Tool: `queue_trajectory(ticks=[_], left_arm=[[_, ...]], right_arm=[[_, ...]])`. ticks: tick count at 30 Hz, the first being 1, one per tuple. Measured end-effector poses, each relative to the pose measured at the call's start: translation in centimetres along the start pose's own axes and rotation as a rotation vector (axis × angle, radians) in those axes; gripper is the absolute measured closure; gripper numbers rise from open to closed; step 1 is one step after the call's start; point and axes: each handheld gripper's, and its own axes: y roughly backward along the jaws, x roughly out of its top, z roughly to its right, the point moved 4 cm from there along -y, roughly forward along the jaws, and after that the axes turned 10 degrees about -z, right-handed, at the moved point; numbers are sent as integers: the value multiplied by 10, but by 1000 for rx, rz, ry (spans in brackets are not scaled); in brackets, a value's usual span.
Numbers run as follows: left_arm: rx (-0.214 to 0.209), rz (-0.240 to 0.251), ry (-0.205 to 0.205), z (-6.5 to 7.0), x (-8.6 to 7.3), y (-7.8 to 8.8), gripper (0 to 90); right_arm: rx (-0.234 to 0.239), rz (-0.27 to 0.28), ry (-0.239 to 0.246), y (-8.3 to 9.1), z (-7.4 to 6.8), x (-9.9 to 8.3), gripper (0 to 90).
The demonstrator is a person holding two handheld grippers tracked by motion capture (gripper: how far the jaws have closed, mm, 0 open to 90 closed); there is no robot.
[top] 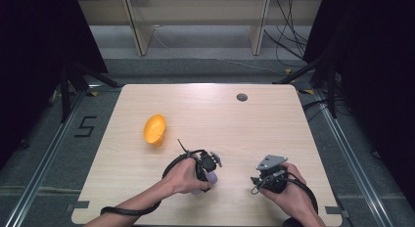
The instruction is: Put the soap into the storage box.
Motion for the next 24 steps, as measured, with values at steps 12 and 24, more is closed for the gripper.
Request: queue_trajectory(ticks=[12, 24], left_arm=[[-7, 112, 127, -16, -6, 13, 493], [2, 153, 236, -34, -15, 20, 493]], right_arm=[[-7, 10, 0, 0, 1, 0, 554], [-4, 6, -11, 1, 0, 0, 554]])
